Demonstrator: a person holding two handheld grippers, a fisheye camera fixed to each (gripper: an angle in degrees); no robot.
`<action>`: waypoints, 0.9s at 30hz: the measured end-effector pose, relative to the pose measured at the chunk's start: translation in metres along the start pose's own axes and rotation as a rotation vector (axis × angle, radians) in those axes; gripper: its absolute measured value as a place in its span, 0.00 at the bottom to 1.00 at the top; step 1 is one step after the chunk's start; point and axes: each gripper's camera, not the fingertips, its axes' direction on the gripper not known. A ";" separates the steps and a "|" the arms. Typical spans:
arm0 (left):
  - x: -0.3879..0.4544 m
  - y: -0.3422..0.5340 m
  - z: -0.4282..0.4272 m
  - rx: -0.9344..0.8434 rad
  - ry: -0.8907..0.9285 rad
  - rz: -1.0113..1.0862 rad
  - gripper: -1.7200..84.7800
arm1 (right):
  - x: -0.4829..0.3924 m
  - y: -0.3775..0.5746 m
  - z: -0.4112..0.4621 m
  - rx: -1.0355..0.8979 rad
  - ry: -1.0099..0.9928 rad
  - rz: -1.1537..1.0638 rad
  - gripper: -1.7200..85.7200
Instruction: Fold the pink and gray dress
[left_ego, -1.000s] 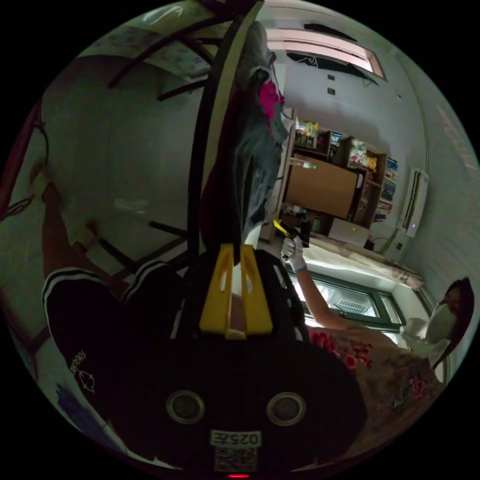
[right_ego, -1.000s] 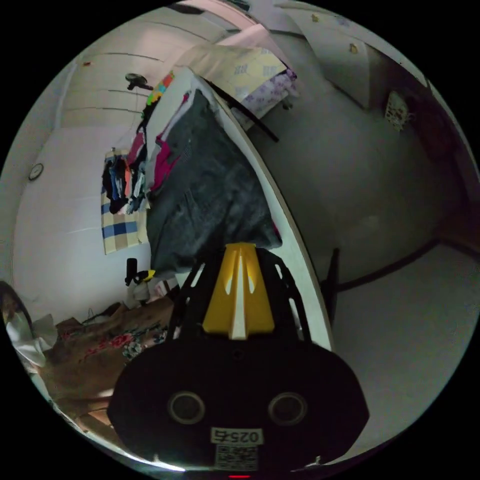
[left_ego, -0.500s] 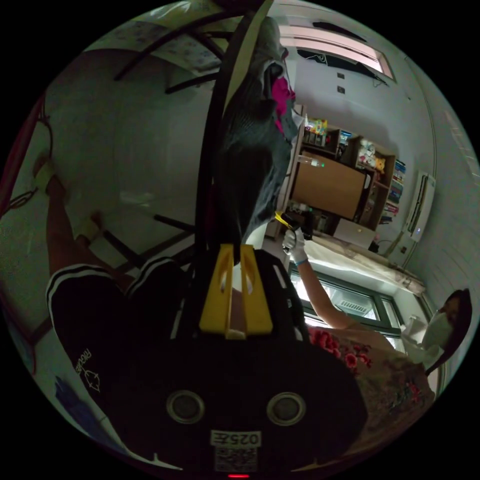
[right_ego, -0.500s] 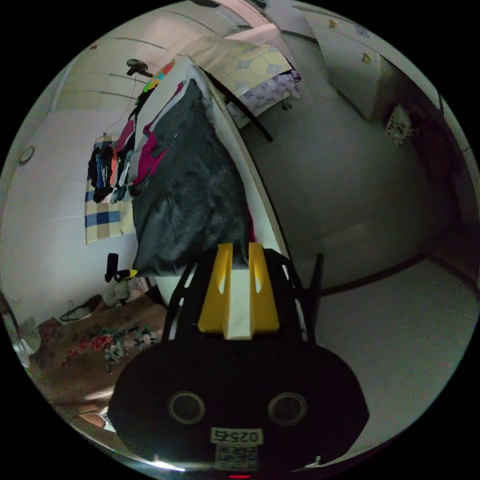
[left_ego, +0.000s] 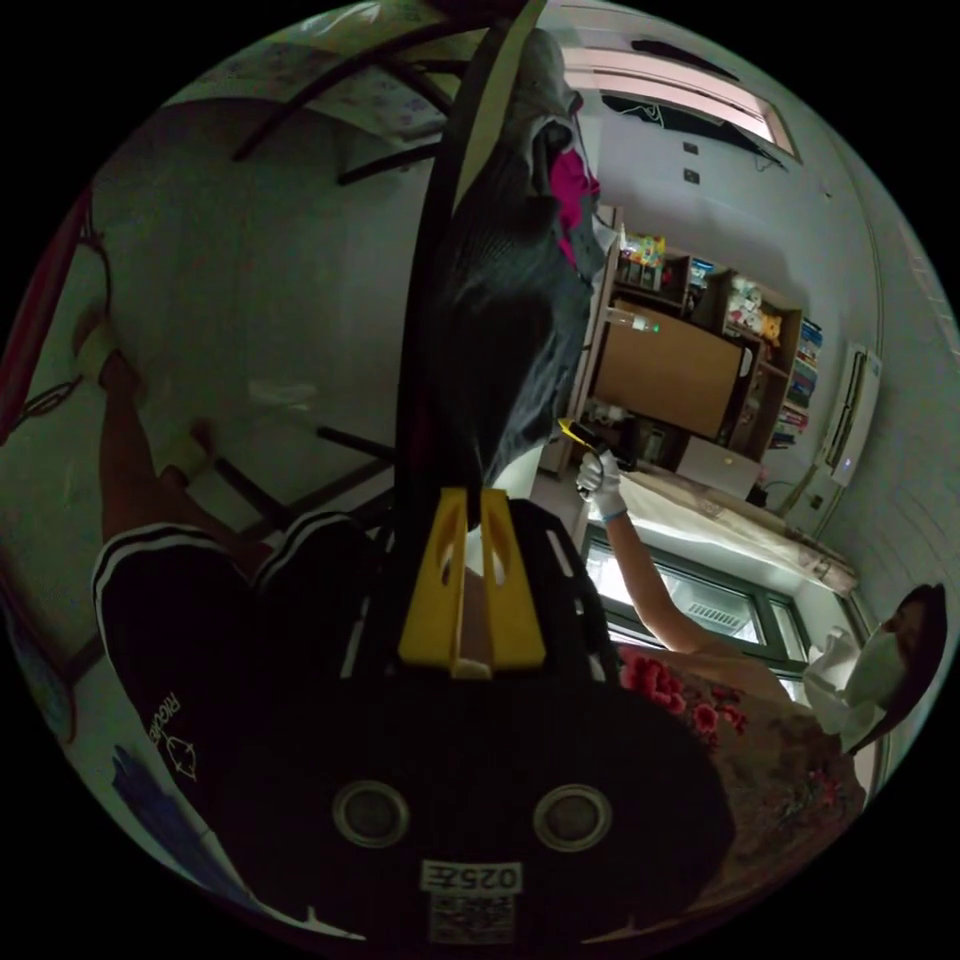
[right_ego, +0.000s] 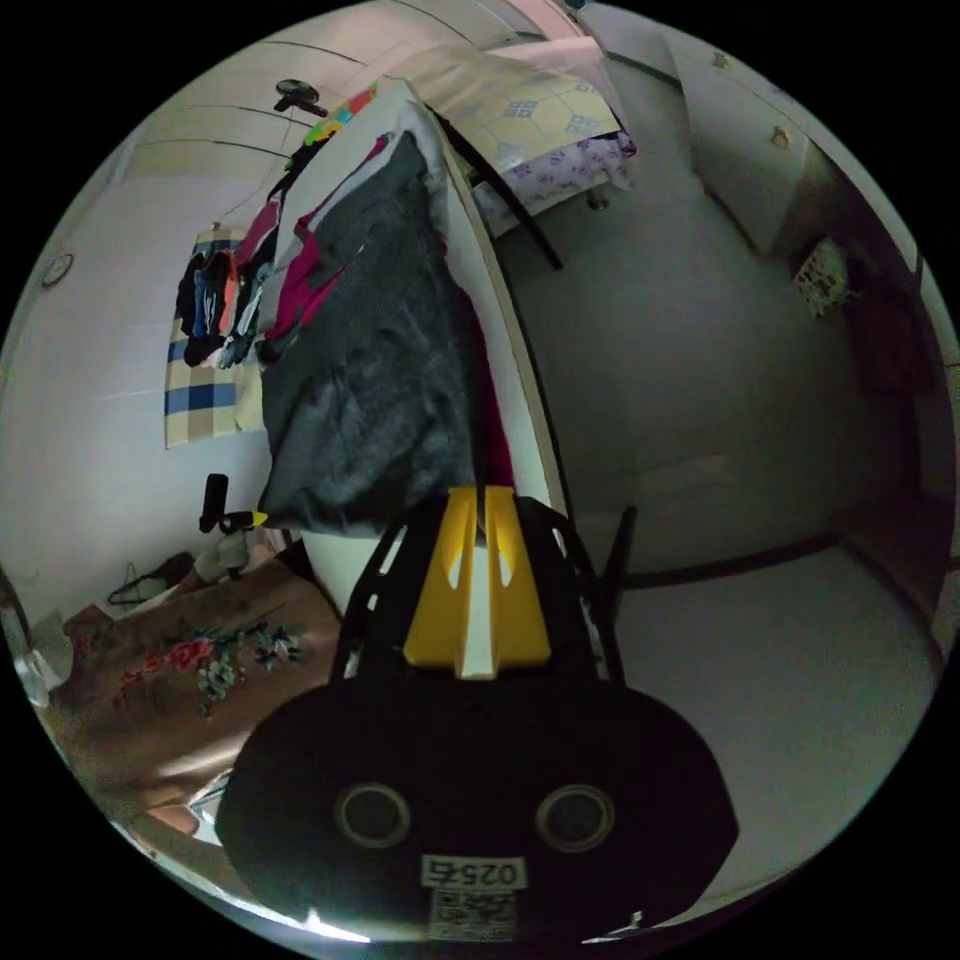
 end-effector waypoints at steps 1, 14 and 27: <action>-0.001 0.001 -0.001 0.000 0.004 -0.007 0.00 | 0.000 0.004 -0.003 0.007 -0.016 -0.016 0.02; 0.023 0.026 -0.029 0.030 0.065 0.122 0.00 | 0.031 0.064 -0.049 0.124 -0.182 -0.098 0.01; 0.043 0.040 -0.041 -0.068 -0.013 0.120 0.00 | 0.078 0.113 0.008 0.074 -0.129 0.059 0.01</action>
